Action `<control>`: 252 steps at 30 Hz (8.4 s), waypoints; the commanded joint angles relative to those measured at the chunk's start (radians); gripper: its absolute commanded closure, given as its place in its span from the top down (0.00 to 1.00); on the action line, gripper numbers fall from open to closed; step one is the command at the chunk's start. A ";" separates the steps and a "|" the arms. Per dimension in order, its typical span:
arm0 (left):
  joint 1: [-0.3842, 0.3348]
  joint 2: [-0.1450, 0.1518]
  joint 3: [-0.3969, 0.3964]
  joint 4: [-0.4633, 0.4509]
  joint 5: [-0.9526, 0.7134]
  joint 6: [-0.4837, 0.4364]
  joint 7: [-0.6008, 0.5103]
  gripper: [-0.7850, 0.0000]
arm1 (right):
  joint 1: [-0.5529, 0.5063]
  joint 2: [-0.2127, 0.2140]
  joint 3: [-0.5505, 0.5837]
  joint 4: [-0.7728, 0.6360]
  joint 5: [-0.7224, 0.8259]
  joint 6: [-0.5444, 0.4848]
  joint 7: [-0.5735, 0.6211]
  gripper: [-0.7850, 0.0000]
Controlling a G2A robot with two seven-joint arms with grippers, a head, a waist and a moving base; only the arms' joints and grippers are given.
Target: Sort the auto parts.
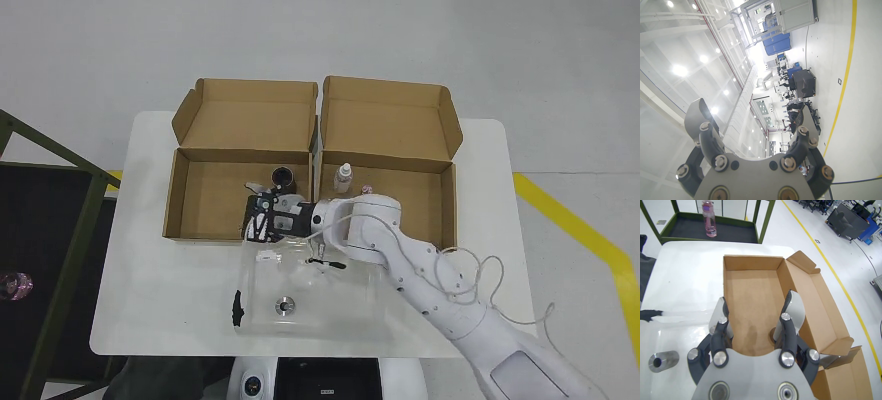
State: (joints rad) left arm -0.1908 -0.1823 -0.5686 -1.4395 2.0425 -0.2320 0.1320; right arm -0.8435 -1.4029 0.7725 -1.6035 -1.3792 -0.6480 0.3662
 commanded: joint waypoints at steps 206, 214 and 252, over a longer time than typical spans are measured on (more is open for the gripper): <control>0.000 0.000 0.000 0.000 0.000 0.000 0.000 1.00 | 0.205 -0.067 -0.070 0.267 0.151 -0.038 0.001 0.42; 0.000 0.000 0.000 0.000 0.000 0.000 0.000 1.00 | -0.003 0.002 0.096 0.034 0.077 -0.058 -0.086 0.45; 0.000 0.000 0.000 0.000 0.000 0.000 0.000 1.00 | -0.763 0.174 0.852 -0.269 -0.166 -0.004 -0.679 0.56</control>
State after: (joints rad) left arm -0.1908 -0.1823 -0.5686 -1.4395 2.0425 -0.2320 0.1320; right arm -1.6009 -1.2303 1.6173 -1.8746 -1.5419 -0.6473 -0.3047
